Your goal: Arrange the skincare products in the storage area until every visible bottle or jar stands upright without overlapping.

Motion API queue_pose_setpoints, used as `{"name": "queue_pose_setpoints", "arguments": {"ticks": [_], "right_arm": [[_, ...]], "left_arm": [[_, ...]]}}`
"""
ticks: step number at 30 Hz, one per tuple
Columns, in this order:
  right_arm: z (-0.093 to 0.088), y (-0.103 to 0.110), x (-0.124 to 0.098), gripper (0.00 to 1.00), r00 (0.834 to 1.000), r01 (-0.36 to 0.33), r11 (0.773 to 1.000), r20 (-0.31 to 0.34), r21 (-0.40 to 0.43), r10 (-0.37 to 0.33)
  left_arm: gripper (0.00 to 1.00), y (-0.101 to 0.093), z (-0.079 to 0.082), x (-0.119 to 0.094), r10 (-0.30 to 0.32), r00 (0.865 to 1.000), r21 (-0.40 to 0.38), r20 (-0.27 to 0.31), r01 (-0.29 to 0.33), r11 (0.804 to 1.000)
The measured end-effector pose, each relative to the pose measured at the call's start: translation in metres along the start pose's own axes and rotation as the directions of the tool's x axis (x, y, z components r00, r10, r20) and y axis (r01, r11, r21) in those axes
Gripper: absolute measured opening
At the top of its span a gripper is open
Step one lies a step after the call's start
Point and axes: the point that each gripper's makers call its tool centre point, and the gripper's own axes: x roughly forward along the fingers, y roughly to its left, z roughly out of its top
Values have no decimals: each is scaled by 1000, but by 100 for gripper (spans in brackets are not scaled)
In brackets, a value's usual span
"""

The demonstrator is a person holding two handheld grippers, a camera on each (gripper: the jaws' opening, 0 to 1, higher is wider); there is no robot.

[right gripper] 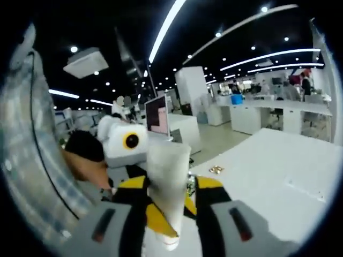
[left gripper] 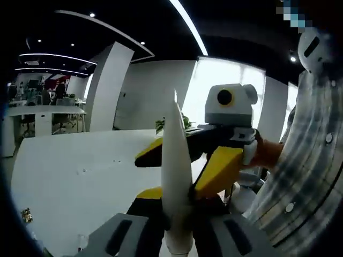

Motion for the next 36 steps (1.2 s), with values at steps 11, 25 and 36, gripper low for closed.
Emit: {"name": "queue_pose_setpoints", "arguments": {"ticks": [11, 25, 36], "right_arm": [[3, 32, -27, 14, 980, -196, 979, 2, -51, 197], [-5, 62, -23, 7, 945, -327, 935, -48, -141, 323], [-5, 48, -23, 3, 964, -266, 948, -29, -176, 265]], "left_arm": [[17, -39, -12, 1, -186, 981, 60, -58, 189, 980], [19, -58, -21, 1, -234, 967, 132, -105, 247, 960], [22, -41, -19, 8, -170, 982, 129, -83, 180, 975]]}}
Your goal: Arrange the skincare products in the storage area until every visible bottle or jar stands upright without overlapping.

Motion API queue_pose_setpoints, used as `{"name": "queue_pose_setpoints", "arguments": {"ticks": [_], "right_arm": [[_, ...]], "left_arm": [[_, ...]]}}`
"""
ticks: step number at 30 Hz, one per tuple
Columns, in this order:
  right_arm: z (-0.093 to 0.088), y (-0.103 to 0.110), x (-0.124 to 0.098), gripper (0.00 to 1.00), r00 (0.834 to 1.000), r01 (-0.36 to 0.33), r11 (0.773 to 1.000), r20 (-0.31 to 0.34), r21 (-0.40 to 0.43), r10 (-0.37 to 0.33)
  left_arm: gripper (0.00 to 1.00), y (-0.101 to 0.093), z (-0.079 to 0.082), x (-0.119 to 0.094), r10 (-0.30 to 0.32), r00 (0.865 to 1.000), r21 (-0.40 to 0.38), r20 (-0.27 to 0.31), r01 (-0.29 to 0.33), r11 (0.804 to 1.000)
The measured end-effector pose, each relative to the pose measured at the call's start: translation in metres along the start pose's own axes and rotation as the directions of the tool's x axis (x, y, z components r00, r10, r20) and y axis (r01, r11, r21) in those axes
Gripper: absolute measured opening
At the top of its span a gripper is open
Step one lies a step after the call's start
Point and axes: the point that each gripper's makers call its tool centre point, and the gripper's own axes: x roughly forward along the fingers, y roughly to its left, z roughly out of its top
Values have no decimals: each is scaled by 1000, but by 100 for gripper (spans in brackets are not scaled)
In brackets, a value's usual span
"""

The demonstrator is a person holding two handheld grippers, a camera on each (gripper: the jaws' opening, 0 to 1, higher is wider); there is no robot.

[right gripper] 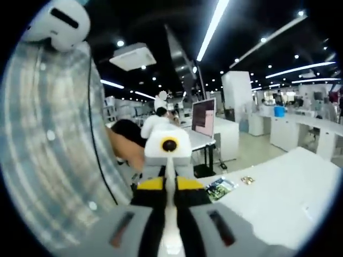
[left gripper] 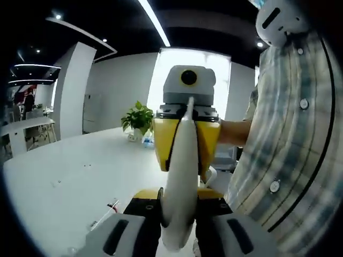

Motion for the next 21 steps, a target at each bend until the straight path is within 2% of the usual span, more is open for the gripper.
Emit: {"name": "queue_pose_setpoints", "arguments": {"ticks": [4, 6, 7, 10, 12, 15, 21], "right_arm": [[-2, -9, -2, 3, 1000, 15, 1000, -1, 7, -15], [-1, -15, -6, 3, 999, 29, 999, 17, 23, -30], [1, -18, -7, 3, 999, 34, 999, 28, 28, -34], [2, -30, -13, 3, 997, 63, 997, 47, 44, -65], [0, -42, -17, 3, 995, 89, 995, 46, 51, -91], [-5, -61, -23, 3, 991, 126, 990, 36, 56, -128], [-16, -93, -32, 3, 986, 166, 985, -7, 44, -166]], "left_arm": [[24, 10, -5, 1, 26, 999, -44, -19, -27, 999], [24, 13, -13, 0, 41, 998, -53, -57, -44, 998], [25, 17, -22, -3, 56, 994, -60, -97, -62, 996], [25, 26, -36, -9, 96, 986, -91, -135, -109, 990], [26, 34, -39, -14, 140, 981, -118, -134, -156, 981], [27, 38, -46, -22, 174, 975, -164, -140, -196, 967], [27, 40, -53, -31, 205, 968, -196, -148, -231, 953]]}}
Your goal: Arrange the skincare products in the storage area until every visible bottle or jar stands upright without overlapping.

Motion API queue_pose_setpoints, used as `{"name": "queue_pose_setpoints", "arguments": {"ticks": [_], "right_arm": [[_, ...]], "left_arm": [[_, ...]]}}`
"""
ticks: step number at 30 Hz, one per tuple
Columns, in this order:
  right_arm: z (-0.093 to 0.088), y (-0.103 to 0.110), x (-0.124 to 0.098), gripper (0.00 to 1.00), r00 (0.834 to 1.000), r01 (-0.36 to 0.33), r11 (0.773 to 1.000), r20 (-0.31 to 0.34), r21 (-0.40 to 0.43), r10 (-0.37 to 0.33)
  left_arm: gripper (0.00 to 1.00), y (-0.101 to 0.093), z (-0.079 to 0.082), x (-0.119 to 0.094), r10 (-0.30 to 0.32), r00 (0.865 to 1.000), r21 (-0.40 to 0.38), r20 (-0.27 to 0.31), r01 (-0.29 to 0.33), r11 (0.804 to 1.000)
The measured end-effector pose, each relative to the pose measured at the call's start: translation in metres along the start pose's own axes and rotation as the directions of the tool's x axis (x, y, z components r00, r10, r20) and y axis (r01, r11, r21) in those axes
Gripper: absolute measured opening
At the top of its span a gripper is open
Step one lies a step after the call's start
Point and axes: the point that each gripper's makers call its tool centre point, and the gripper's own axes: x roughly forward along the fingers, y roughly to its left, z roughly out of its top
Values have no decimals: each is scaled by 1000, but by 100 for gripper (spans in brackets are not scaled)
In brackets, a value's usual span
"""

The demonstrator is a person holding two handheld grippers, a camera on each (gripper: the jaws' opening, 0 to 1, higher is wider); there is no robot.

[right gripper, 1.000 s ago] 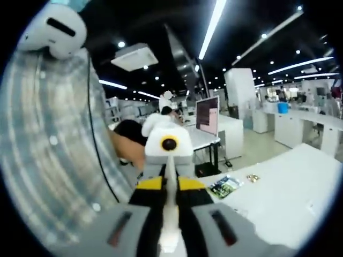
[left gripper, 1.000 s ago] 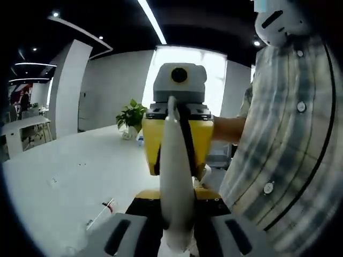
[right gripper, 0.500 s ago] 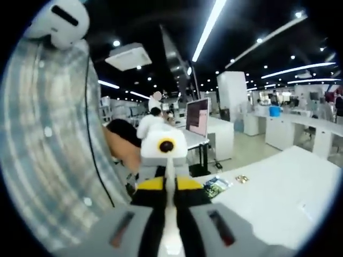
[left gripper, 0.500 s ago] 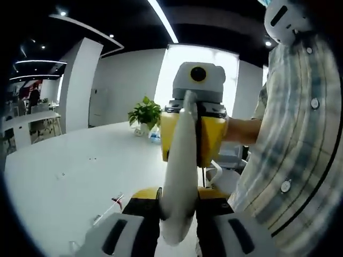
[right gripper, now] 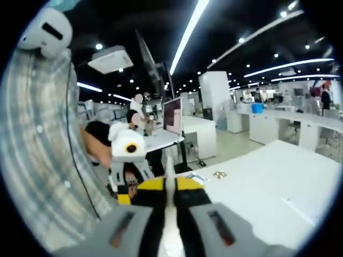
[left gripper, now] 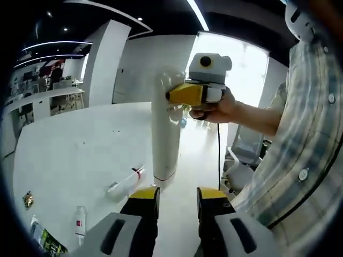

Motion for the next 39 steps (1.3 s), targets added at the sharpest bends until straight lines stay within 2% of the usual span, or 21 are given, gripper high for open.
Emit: {"name": "queue_pose_setpoints", "arguments": {"ticks": [5, 10, 18, 24, 29, 35, 39], "right_arm": [[-10, -34, 0, 3, 998, 36, 999, -58, -27, -37], [-17, -77, 2, 4, 994, 88, 995, -64, -37, -90], [-35, -124, 11, 4, 986, 123, 991, -112, -47, -127], [-50, -156, 21, 4, 980, 129, 991, -146, -47, -134], [-58, -181, 30, 4, 978, 142, 989, -148, -29, -145], [-57, -206, 38, 4, 979, 165, 986, -118, -25, -167], [-59, -221, 46, 4, 978, 177, 984, -109, -27, -179]], "left_arm": [[27, 6, -5, -4, 28, 1000, -31, 5, -28, 999], [28, 3, -12, -8, 40, 999, -36, -14, -40, 999], [27, -1, -20, -14, 76, 997, -46, -25, -77, 996], [27, -2, -20, -20, 105, 994, -61, -13, -105, 993], [27, -5, -22, -20, 112, 993, -50, -22, -113, 992], [27, 2, -23, -21, 143, 989, -74, -24, -144, 987], [26, 5, -17, -25, 157, 988, -97, -1, -156, 983]]}}
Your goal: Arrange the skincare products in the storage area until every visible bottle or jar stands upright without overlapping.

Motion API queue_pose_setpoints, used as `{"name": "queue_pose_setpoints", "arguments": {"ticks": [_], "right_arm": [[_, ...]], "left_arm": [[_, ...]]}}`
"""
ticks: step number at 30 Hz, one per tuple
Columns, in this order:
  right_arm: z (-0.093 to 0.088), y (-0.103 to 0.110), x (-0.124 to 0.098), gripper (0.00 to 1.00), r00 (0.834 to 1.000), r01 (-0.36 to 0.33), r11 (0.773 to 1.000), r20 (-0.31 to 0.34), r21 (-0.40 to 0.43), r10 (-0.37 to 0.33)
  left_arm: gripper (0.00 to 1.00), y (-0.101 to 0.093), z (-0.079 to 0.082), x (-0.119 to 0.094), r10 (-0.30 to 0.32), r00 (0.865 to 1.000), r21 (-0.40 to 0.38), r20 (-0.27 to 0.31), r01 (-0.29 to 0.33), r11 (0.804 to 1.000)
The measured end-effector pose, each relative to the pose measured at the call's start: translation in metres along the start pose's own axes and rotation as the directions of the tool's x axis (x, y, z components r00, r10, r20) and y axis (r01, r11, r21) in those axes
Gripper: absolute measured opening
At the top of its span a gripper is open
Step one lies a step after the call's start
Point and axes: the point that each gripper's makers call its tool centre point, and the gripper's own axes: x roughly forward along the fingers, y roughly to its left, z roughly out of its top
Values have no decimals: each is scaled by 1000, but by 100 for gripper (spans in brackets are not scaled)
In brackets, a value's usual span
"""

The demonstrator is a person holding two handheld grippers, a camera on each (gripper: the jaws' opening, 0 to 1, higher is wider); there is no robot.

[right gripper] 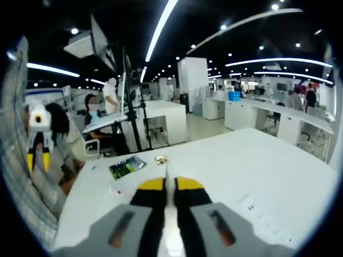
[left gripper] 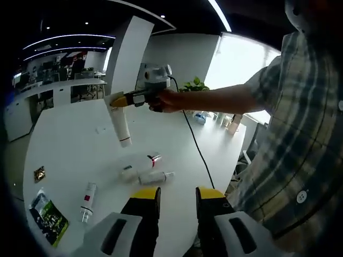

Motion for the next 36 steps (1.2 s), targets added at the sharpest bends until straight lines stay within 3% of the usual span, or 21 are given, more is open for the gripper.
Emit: {"name": "queue_pose_setpoints", "arguments": {"ticks": [4, 10, 19, 21, 30, 36], "right_arm": [[-5, -12, 12, 4, 1000, 7, 1000, -6, -19, -7], [-12, -24, 23, 4, 1000, 12, 1000, -10, -29, -12], [-15, -31, 36, 5, 998, -21, 999, 60, -25, 23], [-17, -27, 38, 5, 995, -42, 997, 82, -64, 47], [-28, -15, 29, 5, 989, -86, 990, 111, -110, 98], [-29, -18, 17, 7, 983, -116, 992, 137, -45, 121]], "left_arm": [[24, 8, -1, -4, 57, 998, 2, 7, -57, 998], [24, 12, -6, -9, 90, 996, -19, 1, -90, 996], [24, 18, -4, -11, 112, 994, -18, -4, -112, 993], [23, 21, 1, -12, 137, 990, -7, 15, -137, 990], [23, 27, 13, -15, 158, 985, -7, 69, -158, 987], [21, 26, 13, -10, 151, 987, 10, 56, -151, 988]]}}
